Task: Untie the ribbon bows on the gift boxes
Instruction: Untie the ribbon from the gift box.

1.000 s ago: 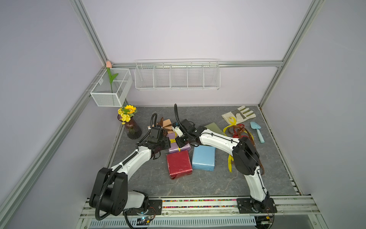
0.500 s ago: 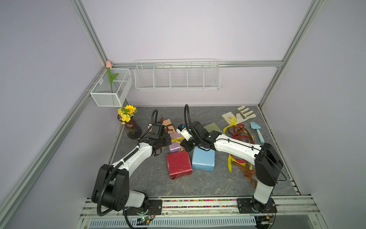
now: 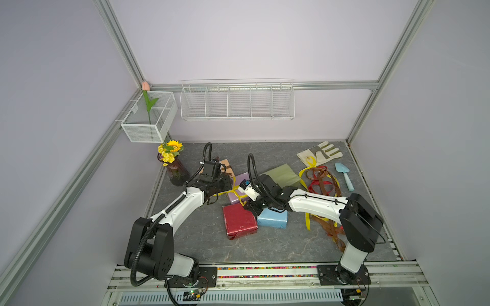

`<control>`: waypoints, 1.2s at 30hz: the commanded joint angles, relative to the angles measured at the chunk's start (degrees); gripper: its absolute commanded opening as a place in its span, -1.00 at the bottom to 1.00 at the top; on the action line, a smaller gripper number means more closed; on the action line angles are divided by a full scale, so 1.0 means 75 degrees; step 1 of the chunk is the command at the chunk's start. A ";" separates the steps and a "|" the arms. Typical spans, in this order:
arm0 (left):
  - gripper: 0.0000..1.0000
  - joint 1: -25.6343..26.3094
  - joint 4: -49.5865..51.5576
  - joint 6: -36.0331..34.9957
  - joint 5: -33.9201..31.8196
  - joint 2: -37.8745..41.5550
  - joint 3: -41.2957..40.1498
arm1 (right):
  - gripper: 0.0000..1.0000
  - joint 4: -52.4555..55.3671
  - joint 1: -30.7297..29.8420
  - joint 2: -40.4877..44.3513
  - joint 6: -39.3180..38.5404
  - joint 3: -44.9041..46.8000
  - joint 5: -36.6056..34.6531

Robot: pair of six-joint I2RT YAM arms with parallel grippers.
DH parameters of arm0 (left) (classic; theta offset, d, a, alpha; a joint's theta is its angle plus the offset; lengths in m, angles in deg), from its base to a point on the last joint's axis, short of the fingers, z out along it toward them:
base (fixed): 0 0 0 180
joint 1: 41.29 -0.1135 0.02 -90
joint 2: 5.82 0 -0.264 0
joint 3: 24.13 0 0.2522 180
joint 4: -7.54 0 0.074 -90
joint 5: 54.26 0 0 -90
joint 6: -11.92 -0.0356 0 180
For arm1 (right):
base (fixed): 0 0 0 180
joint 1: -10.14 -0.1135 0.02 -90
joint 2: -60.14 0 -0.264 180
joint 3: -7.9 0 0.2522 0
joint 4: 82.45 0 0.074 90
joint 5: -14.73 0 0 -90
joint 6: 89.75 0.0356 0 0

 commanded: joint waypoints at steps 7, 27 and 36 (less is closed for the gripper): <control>-0.18 0.0282 0.0097 0.0227 0.0737 -0.0163 -0.0114 | -0.83 -0.0665 -0.0041 0.0297 0.0218 0.0273 -0.0065; -1.00 0.0439 0.0944 -0.0222 -0.0661 -0.0958 0.1582 | -0.86 -0.1072 0.0077 0.0589 0.0345 0.0874 -0.0476; -1.00 -0.0088 0.1490 -0.0934 -0.1062 -0.2433 0.3624 | -0.86 -0.1322 0.0194 0.0665 0.0380 0.1202 -0.0568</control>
